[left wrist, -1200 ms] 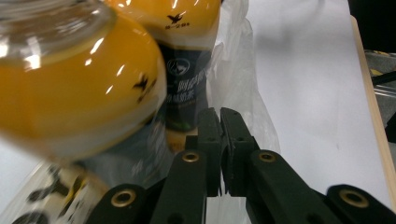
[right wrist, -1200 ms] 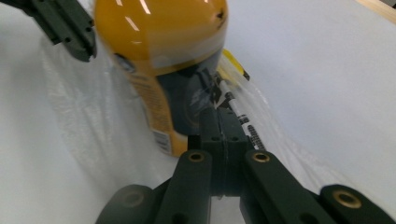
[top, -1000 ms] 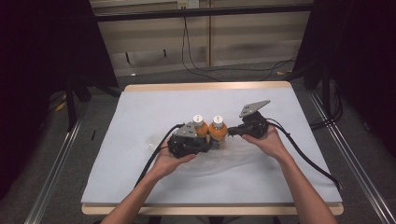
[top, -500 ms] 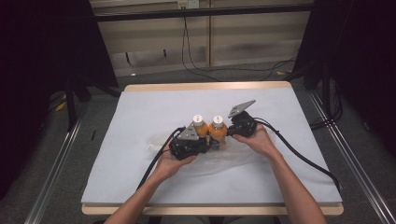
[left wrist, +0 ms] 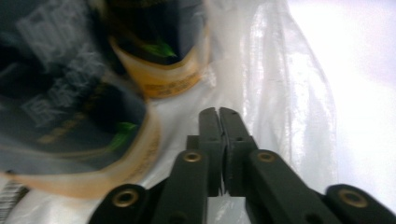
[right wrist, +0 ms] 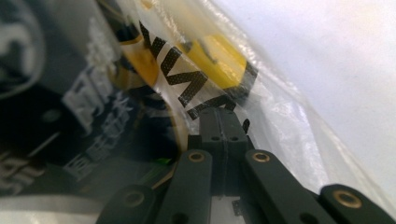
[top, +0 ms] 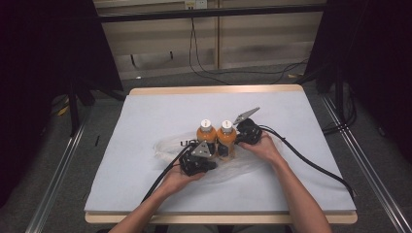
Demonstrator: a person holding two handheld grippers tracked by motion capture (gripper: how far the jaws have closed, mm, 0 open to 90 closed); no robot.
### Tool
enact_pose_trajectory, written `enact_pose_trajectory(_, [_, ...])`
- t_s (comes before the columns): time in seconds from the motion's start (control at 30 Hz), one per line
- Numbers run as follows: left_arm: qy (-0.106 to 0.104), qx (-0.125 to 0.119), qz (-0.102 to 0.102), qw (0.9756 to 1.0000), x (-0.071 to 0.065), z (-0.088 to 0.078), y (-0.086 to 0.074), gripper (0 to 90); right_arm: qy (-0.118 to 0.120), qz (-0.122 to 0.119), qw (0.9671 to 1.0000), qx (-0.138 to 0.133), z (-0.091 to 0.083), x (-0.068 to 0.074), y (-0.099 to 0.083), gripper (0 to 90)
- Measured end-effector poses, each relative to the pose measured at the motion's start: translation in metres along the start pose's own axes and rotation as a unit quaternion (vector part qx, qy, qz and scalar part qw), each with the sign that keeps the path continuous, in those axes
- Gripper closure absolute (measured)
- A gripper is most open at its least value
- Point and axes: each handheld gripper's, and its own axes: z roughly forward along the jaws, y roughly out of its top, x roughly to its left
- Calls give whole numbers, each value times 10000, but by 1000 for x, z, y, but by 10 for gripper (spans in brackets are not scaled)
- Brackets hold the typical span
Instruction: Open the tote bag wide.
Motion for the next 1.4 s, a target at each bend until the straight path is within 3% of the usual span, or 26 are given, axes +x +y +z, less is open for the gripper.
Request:
enact_pose_trajectory(0.07, [-60, 36, -10, 10000, 0, -1, -1, 900, -46, 18, 10000, -11, 1, -1, 1, 900])
enact_pose_trajectory(0.13, [-236, -92, -162, 9995, 0, -1, -4, 900, -133, -44, 9999, -11, 1, -3, 2, 900])
enact_pose_trajectory(0.2, [-288, 7, -67, 9996, -1, -3, -4, 900, -210, -25, 9998, -1, 2, -4, 4, 900])
enact_pose_trajectory(0.33, [-323, -106, 16, 9994, -8, -2, -5, 900, -360, -40, 9993, -59, 6, -7, 8, 900])
enact_pose_trajectory(0.37, [-298, -2, 116, 9995, -9, -3, -4, 900, -386, -30, 9992, -67, 7, -7, 9, 900])
enact_pose_trajectory(0.43, [-372, -124, 112, 9992, -11, -1, -4, 900, -423, 48, 9990, -101, 8, -9, 10, 900])
enact_pose_trajectory(0.53, [-383, -94, 189, 9990, -15, 1, -2, 900, -484, 161, 9984, -242, 11, -12, 10, 900])
enact_pose_trajectory(0.83, [-718, -48, 491, 9962, -30, 3, 1, 900, -740, 208, 9968, -214, 13, -13, 14, 900])
enact_pose_trajectory(1.0, [-741, 17, 676, 9950, -36, 2, 2, 900, -920, 270, 9952, -193, 16, -15, 18, 900])
enact_pose_trajectory(1.2, [-806, 22, 655, 9946, -33, 1, 2, 900, -1010, 356, 9939, -256, 19, -19, 21, 900])
enact_pose_trajectory(1.23, [-764, 72, 618, 9951, -32, 0, 1, 900, -1035, 368, 9936, -246, 20, -20, 21, 900])
enact_pose_trajectory(1.27, [-728, -33, 571, 9957, -31, 0, 0, 900, -1066, 412, 9932, -234, 20, -21, 23, 900])
enact_pose_trajectory(1.37, [-622, 94, 495, 9968, -23, -5, -3, 900, -1150, 449, 9921, -215, 22, -24, 26, 900])
enact_pose_trajectory(1.4, [-671, -27, 385, 9970, -22, -4, -5, 900, -1159, 463, 9920, -185, 22, -25, 27, 900])
